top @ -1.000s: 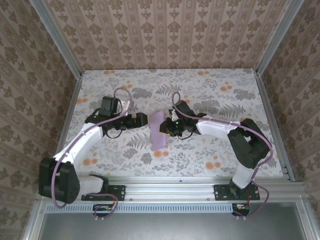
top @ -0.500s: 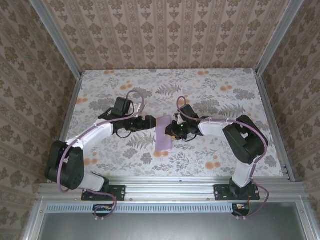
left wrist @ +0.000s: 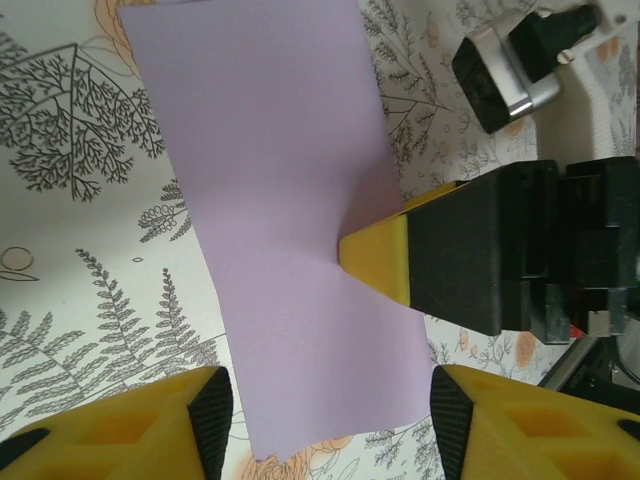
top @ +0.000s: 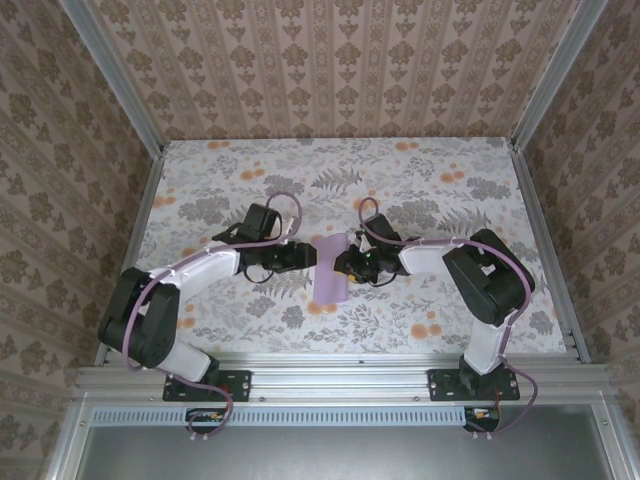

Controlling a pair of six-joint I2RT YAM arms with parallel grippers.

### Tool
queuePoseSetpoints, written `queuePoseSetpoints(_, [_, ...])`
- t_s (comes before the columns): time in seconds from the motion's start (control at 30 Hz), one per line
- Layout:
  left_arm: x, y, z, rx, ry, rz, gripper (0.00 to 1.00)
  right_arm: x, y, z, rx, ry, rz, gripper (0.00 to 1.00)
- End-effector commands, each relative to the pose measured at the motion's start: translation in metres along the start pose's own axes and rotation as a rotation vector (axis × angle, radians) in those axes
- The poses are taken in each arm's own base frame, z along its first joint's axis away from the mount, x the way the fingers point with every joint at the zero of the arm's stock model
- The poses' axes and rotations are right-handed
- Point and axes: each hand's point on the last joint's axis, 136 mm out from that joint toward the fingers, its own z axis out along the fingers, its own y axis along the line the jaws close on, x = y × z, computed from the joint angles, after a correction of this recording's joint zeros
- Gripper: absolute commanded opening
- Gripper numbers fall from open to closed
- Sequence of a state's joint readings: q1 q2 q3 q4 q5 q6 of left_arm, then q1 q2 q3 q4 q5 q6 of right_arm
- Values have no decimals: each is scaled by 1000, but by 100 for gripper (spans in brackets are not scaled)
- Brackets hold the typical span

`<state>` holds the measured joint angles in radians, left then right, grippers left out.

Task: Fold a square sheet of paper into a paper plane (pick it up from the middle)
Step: Hold the square sheet of paper at the center of the table.

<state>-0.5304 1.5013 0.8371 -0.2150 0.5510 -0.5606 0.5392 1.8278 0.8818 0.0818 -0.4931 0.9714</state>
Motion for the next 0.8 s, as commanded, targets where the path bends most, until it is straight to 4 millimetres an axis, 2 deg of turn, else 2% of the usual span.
queuePoseSetpoints(0.0, [2,-1,12,4,5,3,49,-2,-18,5,43,-25,53,33])
queuePoseSetpoints(0.1, [3,-3,20,7,21,9,46,-3,-19,5,41,-36,75,33])
queuePoseSetpoints(0.17, [4,0,27,3,30,5,40,-3,-19,5,36,-45,93,33])
queuePoseSetpoints(0.27, [5,0,36,4,48,8,38,-3,-20,5,33,-52,105,34])
queuePoseSetpoints(0.3, [5,0,38,1,53,8,34,-4,-20,5,34,-53,107,34])
queuePoseSetpoints(0.43, [6,5,47,-19,72,12,31,-3,-22,4,39,-60,113,35])
queuePoseSetpoints(0.5, [7,8,51,-33,82,14,26,-3,-22,3,39,-61,112,35])
queuePoseSetpoints(0.77, [16,21,67,-78,127,18,20,-4,-16,1,30,-71,91,38])
